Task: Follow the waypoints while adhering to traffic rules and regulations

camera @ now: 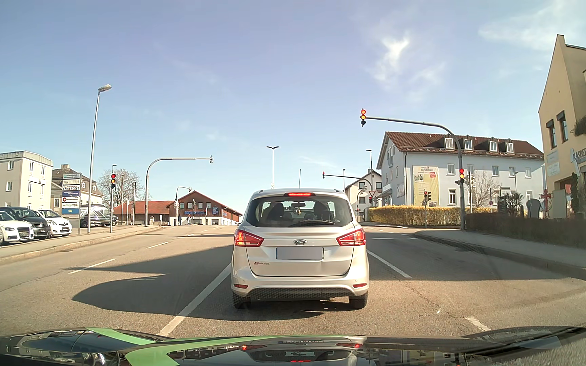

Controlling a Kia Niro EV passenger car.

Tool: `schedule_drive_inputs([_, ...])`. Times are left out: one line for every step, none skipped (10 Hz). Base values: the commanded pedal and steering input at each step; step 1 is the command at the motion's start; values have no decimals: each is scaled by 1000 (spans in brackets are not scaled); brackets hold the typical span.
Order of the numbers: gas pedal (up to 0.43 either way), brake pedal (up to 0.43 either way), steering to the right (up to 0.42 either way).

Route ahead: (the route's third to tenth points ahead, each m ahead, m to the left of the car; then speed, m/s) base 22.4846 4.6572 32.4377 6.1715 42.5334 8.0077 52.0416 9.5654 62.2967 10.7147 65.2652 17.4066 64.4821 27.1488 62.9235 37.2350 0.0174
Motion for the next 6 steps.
schedule_drive_inputs([0,274,-21])
schedule_drive_inputs([0,274,-21])
schedule_drive_inputs([0,274,-21])
schedule_drive_inputs([0,274,-21])
schedule_drive_inputs([0,274,-21])
schedule_drive_inputs([0,274,-21])
